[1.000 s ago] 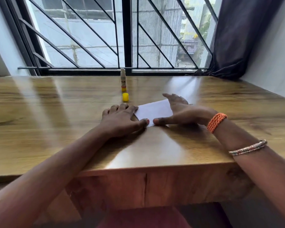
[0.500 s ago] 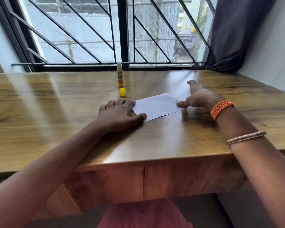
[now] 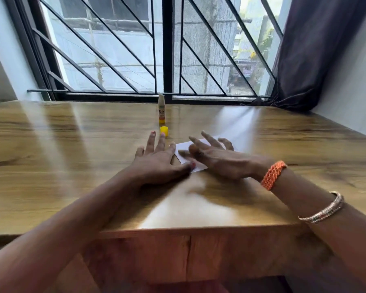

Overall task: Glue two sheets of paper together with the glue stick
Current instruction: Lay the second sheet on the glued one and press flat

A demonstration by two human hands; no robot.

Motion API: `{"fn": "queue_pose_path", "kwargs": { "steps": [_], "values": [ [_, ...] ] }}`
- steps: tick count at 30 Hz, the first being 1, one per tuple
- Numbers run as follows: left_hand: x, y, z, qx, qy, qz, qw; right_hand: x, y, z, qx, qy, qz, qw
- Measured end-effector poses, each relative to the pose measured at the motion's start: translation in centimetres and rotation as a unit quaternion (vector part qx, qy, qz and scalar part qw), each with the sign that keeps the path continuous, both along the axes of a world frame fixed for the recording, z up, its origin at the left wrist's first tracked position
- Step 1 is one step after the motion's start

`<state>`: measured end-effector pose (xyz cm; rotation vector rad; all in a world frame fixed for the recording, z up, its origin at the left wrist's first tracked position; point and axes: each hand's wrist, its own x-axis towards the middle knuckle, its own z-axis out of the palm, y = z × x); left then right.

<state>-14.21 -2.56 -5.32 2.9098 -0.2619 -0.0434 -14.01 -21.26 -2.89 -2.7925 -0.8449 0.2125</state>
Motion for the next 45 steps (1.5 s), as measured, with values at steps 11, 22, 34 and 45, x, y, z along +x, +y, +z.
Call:
{"fn": "queue_pose_path", "kwargs": {
  "steps": [11,22,34,45],
  "values": [
    [0.0,-0.2,0.4,0.021,0.025,-0.007,0.999,2.6,1.4,-0.3,-0.07,0.009,-0.035,0.997],
    [-0.5,-0.3,0.6,0.017,0.019,0.003,1.0,3.9,-2.0,-0.7,-0.108,-0.041,-0.089,0.989],
    [-0.7,-0.4,0.6,0.033,0.009,0.005,0.999,4.8,-5.0,-0.6,-0.122,-0.046,-0.164,0.978],
    [-0.2,-0.2,-0.1,0.025,-0.002,0.012,1.0,4.2,-5.7,-1.1,-0.098,-0.053,-0.191,0.975]
  ]
}}
